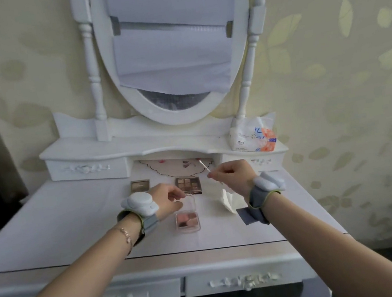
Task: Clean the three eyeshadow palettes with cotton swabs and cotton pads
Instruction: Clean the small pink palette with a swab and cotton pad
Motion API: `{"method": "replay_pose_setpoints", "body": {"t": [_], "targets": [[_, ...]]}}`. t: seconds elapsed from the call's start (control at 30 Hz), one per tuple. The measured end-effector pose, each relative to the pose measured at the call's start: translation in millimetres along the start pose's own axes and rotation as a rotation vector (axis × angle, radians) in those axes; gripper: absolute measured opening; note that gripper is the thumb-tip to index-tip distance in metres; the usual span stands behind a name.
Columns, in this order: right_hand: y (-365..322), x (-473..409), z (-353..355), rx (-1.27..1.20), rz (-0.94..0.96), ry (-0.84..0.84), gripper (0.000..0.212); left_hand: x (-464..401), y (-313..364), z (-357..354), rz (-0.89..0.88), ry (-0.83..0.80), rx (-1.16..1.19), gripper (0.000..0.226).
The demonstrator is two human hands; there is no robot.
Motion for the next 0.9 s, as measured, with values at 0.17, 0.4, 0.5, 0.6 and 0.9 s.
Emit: {"method": "replay_pose_setpoints", "body": {"t": [0.17, 0.4, 0.5, 0.6, 0.9], "targets": [[3.4, 7.8, -27.9, 0.009, -0.024, -0.126, 0.014, 12.6, -14.7, -5.8, -0.01, -0.122, 0.049, 0.079], [19.4, 23.2, -48.4, -0.026, -0.023, -0.307, 0.01, 18.8, -32.6, -25.5, -0.009, -0.173, 0.016, 0.106], [32.9, 29.6, -53.6, 0.079, 0.014, -0.388, 0.015, 18.2, -32.4, -29.2, -0.048, -0.146, 0.069, 0.095], [48.0, 31.0, -56.2, 0.142, 0.061, -0.347, 0.026, 18.7, -31.7, -30.8, -0.113, -0.127, 0.095, 0.083], [67.1, 32.6, -54.3, 0.0, 0.088, -0.208, 0.016, 20.1, -32.5, -33.9, -0.138, -0.138, 0.139, 0.091]]}}
Point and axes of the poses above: each hand's wrist, its own x-axis away from the middle knuckle, its own z-axis out of the back of the hand, y = z × x, the point moved 6 cm from there along -x, towards the middle knuckle, and after that the axes turned 1 degree about x, right-handed, at the moved point
